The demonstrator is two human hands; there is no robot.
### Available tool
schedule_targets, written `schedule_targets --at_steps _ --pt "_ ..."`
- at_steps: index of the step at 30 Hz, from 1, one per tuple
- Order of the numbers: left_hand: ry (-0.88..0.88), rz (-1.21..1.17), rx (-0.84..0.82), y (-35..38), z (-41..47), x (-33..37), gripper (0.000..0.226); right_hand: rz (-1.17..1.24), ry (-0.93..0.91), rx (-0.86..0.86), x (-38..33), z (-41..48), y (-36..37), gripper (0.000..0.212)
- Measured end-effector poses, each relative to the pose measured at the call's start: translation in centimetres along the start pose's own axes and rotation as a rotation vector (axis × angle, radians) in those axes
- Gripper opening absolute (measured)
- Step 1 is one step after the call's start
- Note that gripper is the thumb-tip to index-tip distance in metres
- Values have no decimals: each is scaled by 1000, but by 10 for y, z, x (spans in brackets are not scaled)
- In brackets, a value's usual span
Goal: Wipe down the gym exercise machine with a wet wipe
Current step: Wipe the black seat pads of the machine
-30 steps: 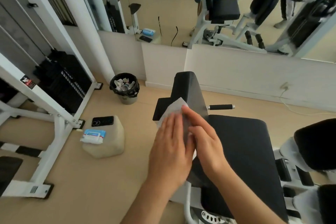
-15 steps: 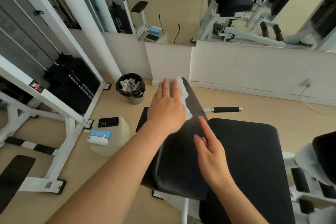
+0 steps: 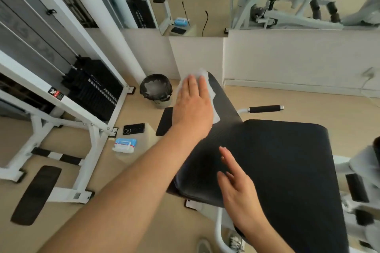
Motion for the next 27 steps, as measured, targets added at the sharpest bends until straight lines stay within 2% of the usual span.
schedule_targets --at_steps 3,7,12,16,23,27 --pt "205 338 -9 14 -28 26 72 91 114 103 21 -9 -11 53" --pt "567 747 -211 82 -121 69 68 152 183 229 48 -20 -25 47" --pt "659 775 -278 139 -127 112 67 186 258 333 80 -55 -35 46" --pt "758 797 -353 208 -130 167 68 98 317 427 128 -85 -78 45" --pt "830 887 -414 293 -128 236 67 -145 481 255 211 -77 -120 44" --pt "818 897 -497 302 -109 248 69 -236 466 72 239 -53 -126 50"
Point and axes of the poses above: each hand's wrist, its own z-axis towards the middle knuckle, its own y-axis out of the palm, x = y × z, the point moved 8 cm from there along z, towards the middle knuckle, and after that the axes turned 8 degrees about z, right-handed, at the moved point
